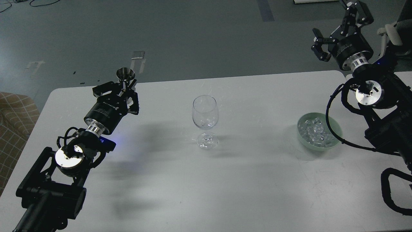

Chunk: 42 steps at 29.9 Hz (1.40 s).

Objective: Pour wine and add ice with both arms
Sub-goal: 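Lift the jigger upright with the left gripper toward the wine glass, then move the jigger above the wine glass rim with the left gripper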

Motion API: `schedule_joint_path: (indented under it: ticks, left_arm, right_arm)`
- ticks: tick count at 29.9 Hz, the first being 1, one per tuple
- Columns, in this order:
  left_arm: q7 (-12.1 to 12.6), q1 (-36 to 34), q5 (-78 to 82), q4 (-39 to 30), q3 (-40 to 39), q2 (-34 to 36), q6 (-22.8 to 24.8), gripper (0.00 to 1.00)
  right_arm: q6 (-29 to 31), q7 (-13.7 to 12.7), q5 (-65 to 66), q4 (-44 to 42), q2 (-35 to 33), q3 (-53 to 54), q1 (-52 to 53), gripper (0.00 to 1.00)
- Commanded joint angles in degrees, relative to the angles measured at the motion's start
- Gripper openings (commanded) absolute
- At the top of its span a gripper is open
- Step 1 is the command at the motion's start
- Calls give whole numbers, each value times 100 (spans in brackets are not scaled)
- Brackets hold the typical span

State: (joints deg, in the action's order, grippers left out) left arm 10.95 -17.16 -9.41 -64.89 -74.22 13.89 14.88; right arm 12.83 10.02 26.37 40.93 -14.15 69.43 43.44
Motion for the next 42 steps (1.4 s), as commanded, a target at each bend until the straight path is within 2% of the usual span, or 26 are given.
schedule_joint_path:
  ticks: [1,12,19,27,42]
  left_arm:
    - [3,11,18,-199,206,35,-117,12]
    - [38,11,343,-718,470,175,-407,11]
    - [161,20,606,-955,479,167,-583,11]
    - [188,-164,668,-1017,777,149,-899,11]
    - [197,-384,827,-1122,1033,114,-1180,10]
  right_arm:
    - [0,0,0,3,0,0,-2,100]
    - [0,0,0,3,0,0,-11,100]
    - [0,0,0,3,0,9,-11,100]
    - [0,0,0,3,0,9,-11,100]
    - [0,0,0,3,0,18,-20,100]
